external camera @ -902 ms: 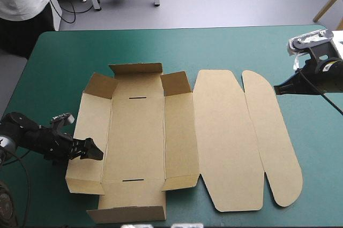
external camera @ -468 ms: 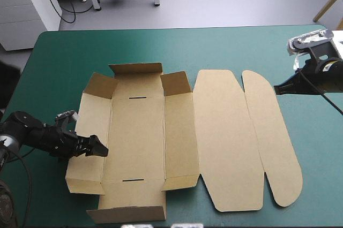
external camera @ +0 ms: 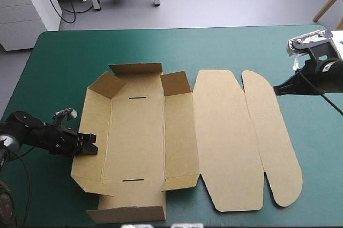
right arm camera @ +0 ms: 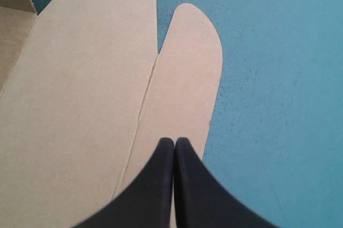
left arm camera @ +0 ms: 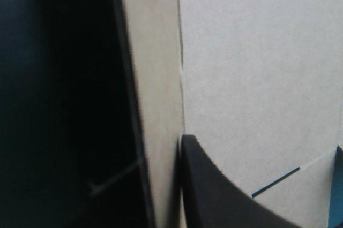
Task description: Fold the box
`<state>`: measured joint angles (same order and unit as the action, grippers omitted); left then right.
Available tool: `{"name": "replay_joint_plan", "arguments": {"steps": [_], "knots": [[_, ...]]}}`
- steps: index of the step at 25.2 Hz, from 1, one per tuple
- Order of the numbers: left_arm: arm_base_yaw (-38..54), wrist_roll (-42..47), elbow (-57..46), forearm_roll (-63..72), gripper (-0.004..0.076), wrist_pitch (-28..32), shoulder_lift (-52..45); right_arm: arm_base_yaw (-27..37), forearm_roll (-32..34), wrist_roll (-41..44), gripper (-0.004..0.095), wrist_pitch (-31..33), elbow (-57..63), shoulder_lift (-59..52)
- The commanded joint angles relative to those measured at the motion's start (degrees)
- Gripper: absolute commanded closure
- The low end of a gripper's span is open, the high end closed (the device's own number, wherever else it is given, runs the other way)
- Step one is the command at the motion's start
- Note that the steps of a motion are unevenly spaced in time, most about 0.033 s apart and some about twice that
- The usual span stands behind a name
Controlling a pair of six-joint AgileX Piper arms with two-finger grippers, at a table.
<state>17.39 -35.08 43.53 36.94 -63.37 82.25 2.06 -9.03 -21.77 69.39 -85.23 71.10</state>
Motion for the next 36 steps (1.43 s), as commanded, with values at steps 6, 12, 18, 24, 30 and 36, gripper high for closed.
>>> {"name": "replay_joint_plan", "arguments": {"steps": [6, 12, 18, 24, 30, 36], "knots": [[-0.33, -2.1, 0.91, 0.77, 0.0734, -0.74, -1.41, 0.4, -0.56, -0.55, 0.0927, -2.25, -1.57, -1.6], [-0.48, -4.77, 1.63, 2.14, 0.0734, 1.47, -1.41, 0.4, -0.56, -0.8, 0.0927, -2.62, -1.57, -1.6], [-9.17, -6.73, 7.72, -2.69, 0.0734, 2.42, -1.41, 0.4, -1.19, -1.59, 0.0927, -7.66, -1.57, -3.28], [-21.77, 1.93, 19.09, -17.99, 0.0734, 7.64, -1.41, 0.4, -1.18, -1.68, 0.0927, -11.16, -1.57, -7.55], [-34.52, 4.07, 36.0, -38.54, 0.0734, 9.54, -1.41, 0.4, -0.8, -0.61, 0.0927, -11.95, -1.57, -10.4], [-43.09, 4.07, 40.35, -52.86, 0.0734, 14.12, -1.41, 0.4, -0.8, 0.94, 0.0927, -12.07, -1.57, -10.4]]}}
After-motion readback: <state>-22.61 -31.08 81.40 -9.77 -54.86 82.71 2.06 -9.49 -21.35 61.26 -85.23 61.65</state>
